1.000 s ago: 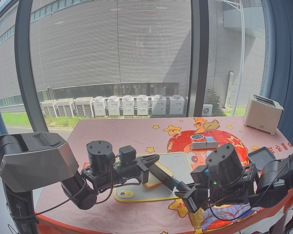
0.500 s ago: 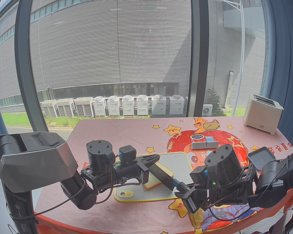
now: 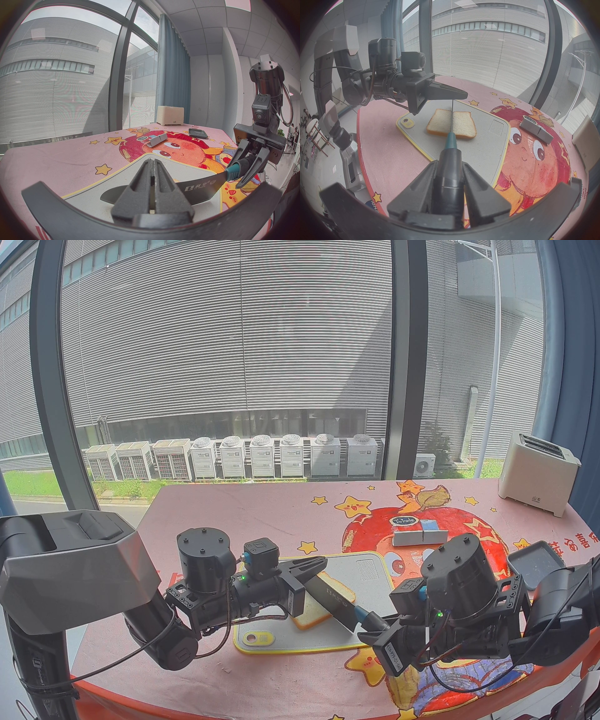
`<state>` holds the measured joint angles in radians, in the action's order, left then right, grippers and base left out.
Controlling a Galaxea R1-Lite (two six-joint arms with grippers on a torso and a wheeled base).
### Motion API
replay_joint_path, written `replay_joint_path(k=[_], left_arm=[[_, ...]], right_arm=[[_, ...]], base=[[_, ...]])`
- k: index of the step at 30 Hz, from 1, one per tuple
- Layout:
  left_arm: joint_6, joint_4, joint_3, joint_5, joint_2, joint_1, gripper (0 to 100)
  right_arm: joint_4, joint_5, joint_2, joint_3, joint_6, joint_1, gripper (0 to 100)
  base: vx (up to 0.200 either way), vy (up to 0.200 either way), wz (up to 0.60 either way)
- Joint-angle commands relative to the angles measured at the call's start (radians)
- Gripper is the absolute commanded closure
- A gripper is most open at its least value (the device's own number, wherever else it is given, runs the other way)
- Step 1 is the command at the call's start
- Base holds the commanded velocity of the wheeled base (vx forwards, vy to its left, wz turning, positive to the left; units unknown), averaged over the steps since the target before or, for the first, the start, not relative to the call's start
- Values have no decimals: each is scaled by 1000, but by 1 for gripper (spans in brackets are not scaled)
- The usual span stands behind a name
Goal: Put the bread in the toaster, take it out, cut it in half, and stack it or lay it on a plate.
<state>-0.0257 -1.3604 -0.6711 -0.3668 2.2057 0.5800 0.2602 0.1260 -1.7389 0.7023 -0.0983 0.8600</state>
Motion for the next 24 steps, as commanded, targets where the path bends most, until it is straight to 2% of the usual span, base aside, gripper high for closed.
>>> replay_joint_path(k=[1,11,17,24], left_arm=[[0,0,-1,2,-6,0,100],[0,1,22,2,-107,-8,100],[0,4,48,-1,-210,-71,100],[0,6,73,0,-317,-98,100]], right_arm=[[1,0,-1,-3,0,1,100],[1,-2,-2,-4,0,10,100],[1,-2,1,-6,0,22,100],[1,-2,2,-7,0,24,100]], base=[[0,0,0],[0,0,0],[0,0,0],[0,0,0]])
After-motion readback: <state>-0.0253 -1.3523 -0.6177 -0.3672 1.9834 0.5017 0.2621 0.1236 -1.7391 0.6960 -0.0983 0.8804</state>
